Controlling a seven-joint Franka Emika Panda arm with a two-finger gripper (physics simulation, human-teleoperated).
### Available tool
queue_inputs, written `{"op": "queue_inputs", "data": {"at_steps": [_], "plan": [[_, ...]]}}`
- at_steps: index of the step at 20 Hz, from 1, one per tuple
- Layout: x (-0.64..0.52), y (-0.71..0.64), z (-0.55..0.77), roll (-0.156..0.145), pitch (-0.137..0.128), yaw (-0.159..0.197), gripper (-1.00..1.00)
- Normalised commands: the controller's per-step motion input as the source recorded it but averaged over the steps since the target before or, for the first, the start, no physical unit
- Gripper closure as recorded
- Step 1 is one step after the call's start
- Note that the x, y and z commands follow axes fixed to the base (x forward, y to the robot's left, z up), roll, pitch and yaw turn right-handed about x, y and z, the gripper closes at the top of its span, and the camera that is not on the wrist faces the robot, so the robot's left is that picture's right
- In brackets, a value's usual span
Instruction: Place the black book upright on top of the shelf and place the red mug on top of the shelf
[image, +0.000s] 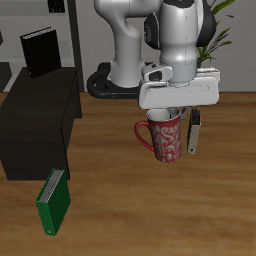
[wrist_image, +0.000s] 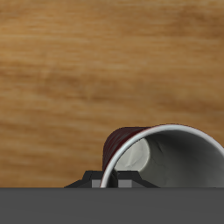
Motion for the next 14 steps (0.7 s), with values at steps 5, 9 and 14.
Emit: {"op": "queue_inputs", "data": {"at_steps": [5, 9, 14], "plan": [[-0.59, -0.28, 0.53, -0.041, -0.086, 0.027, 1.00], [-0.50, -0.17, 0.38, 0.014, -0.034, -0.053, 1.00], [-0.68, -0.22, 0.39, -0.006, -0.074, -0.057, 1.00]]}}
